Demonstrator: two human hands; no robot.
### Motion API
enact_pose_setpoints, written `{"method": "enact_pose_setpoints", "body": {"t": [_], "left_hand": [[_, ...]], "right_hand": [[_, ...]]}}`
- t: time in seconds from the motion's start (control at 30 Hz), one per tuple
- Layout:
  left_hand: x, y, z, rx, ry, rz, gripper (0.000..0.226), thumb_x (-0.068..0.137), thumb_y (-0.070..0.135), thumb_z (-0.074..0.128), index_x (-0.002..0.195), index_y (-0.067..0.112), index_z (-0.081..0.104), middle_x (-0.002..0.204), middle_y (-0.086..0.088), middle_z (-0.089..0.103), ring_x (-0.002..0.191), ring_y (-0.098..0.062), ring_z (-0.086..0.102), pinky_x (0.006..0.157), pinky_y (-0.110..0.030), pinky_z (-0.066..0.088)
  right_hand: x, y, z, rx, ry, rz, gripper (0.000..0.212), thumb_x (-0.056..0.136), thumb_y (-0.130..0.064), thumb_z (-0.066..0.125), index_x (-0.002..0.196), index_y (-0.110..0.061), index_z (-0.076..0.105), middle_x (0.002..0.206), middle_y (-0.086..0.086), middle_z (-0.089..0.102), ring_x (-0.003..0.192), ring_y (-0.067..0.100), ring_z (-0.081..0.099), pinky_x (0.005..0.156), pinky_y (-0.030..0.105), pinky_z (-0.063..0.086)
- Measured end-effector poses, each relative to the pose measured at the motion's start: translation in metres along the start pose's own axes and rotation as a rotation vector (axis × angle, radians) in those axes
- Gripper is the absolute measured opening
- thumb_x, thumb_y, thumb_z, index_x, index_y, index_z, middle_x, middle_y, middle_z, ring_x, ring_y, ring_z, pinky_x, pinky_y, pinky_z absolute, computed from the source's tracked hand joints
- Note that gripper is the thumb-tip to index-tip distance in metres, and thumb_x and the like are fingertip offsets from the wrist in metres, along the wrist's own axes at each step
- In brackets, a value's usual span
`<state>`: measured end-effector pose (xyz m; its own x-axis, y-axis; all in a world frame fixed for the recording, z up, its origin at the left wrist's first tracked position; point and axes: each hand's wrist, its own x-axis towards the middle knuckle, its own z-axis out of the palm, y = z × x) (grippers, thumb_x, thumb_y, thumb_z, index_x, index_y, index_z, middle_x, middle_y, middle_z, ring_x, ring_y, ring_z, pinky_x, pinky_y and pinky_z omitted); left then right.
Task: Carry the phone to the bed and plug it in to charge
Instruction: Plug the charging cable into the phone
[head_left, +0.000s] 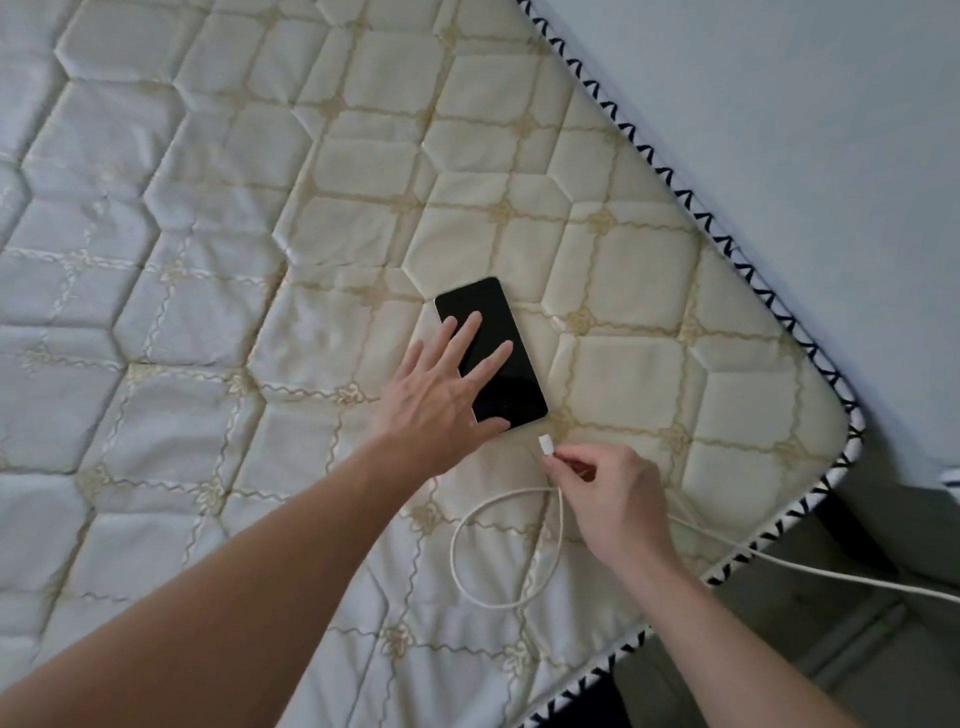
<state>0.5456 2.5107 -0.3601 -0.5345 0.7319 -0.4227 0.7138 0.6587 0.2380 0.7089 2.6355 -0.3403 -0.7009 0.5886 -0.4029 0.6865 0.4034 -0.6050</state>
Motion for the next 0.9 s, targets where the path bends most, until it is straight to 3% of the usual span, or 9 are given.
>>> {"method": "enact_pose_setpoints", "body": {"t": [0.23,0.4,0.5,0.67,0.9], "left_hand": [[0.017,-0.007,-0.005,-0.008,-0.019,0.022,0.081,0.091,0.066,0.045,0.156,0.045,0.001,0.167,0.001,-0.017,0.153,-0.022,-0.015,0.126,-0.044,0.004],[0.039,-0.014,-0.015,0.069,0.019,0.037,0.079,0.09,0.071,0.039,0.155,0.047,0.001,0.168,-0.001,-0.015,0.155,-0.023,-0.009,0.125,-0.05,0.007],[0.055,-0.015,-0.024,0.078,0.069,0.017,0.08,0.089,0.074,0.038,0.155,0.047,0.002,0.168,-0.007,-0.015,0.154,-0.029,-0.008,0.125,-0.051,0.006],[0.083,-0.016,-0.034,0.103,-0.045,-0.005,0.088,0.084,0.081,0.036,0.154,0.048,-0.006,0.167,-0.006,-0.016,0.154,-0.028,-0.011,0.125,-0.048,0.005],[0.119,-0.023,-0.058,0.101,-0.075,-0.002,0.088,0.082,0.083,0.038,0.153,0.051,-0.003,0.168,-0.004,-0.013,0.154,-0.025,-0.009,0.124,-0.045,0.007]], "right_hand": [[0.005,0.0,0.021,-0.075,-0.007,-0.094,0.019,0.086,-0.033,0.069,0.076,-0.017,0.072,0.069,0.0,0.066,0.066,0.023,0.06,0.059,0.03,0.045],[0.014,-0.005,0.029,-0.054,0.019,-0.095,0.018,0.087,-0.027,0.065,0.077,-0.013,0.069,0.076,0.003,0.07,0.076,0.028,0.061,0.068,0.035,0.049],[0.023,-0.009,0.028,-0.043,0.06,-0.091,0.019,0.086,-0.025,0.063,0.073,-0.013,0.066,0.075,0.003,0.068,0.076,0.027,0.061,0.069,0.036,0.049],[0.039,-0.011,0.025,-0.064,0.072,-0.11,0.019,0.085,-0.024,0.065,0.069,-0.013,0.064,0.071,0.001,0.066,0.074,0.025,0.06,0.065,0.037,0.051],[0.062,-0.018,0.019,-0.097,0.131,-0.154,0.019,0.082,-0.019,0.068,0.065,-0.012,0.061,0.064,0.0,0.062,0.068,0.023,0.057,0.061,0.036,0.051]]}}
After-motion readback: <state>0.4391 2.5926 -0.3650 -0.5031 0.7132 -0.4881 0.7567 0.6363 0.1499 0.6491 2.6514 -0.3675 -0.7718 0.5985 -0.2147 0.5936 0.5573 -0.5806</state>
